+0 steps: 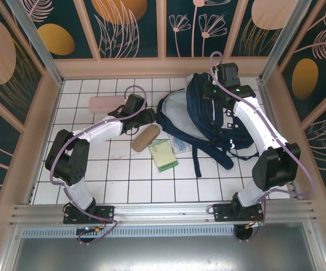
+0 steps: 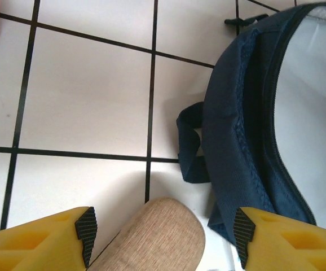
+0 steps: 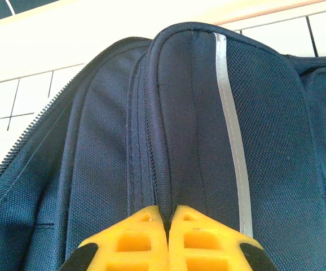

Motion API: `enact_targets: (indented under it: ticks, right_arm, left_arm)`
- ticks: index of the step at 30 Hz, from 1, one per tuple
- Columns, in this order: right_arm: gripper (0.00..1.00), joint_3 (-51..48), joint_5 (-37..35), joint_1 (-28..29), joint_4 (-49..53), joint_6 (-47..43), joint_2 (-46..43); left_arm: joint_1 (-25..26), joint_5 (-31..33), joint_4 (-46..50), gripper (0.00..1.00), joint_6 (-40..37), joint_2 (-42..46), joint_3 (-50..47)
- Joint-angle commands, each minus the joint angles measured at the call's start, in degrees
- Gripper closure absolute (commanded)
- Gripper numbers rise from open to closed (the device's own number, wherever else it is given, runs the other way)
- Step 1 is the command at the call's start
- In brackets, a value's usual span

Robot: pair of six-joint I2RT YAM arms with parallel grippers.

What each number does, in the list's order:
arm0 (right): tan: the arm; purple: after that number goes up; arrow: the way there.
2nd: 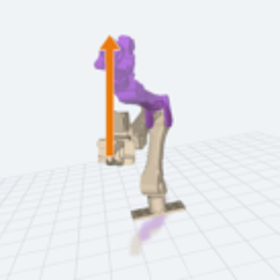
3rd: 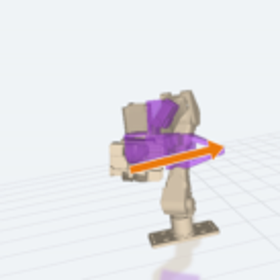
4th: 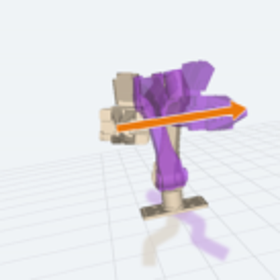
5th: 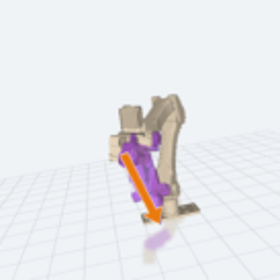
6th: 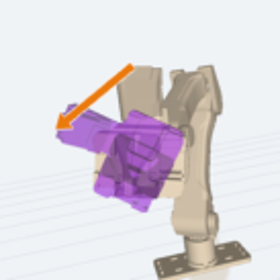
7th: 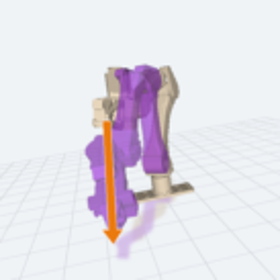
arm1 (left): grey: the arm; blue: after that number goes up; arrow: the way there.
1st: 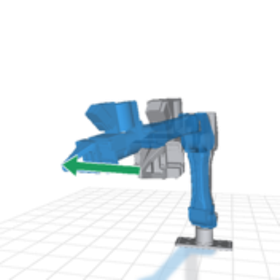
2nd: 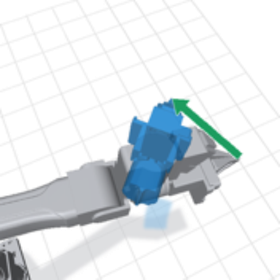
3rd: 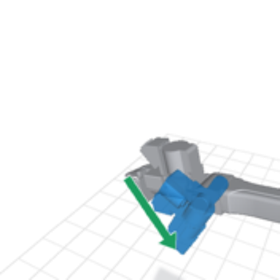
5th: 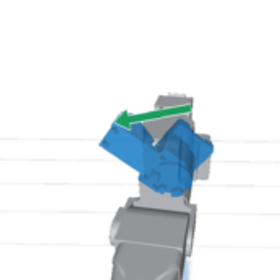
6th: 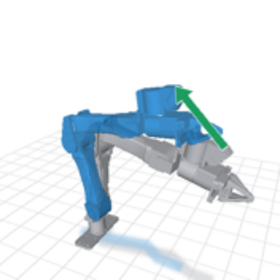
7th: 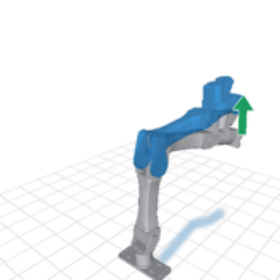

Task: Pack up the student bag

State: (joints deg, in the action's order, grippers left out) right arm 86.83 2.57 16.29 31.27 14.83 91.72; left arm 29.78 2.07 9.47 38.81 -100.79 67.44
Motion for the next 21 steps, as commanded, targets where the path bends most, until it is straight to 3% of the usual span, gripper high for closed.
enact_targets:
  ticks: [1, 3, 7, 12, 15, 21]
  right_arm:
    - [1.00, -0.88, -3.18, 0.17, -0.02, -1.43, 1.03]
    - [0.94, -0.24, -4.60, 0.77, 0.59, -1.53, 1.66]
    - [1.00, 0.87, -5.60, 2.51, 1.94, -2.41, 3.01]
    - [1.00, -0.07, -7.08, 3.96, 2.25, -1.60, 3.72]
    - [0.77, 0.61, -10.83, 5.16, 3.17, -1.29, 3.85]
    - [0.63, 3.59, -15.37, 10.62, 5.51, -3.42, 4.92]
  left_arm:
    - [0.10, -0.28, 2.57, 0.33, -4.98, 1.63, -2.16]
    - [0.11, -0.20, 2.33, 0.34, -4.29, 1.61, -2.73]
    - [0.09, 0.84, 1.80, 0.36, -3.30, 1.28, -2.94]
    - [-0.27, 0.16, 1.56, 0.37, -3.34, 0.43, -1.51]
    - [-0.29, -0.12, 1.33, 0.37, -3.06, -0.39, -0.33]
    - [-0.96, 1.00, 1.69, 0.40, -2.06, -0.64, 0.73]
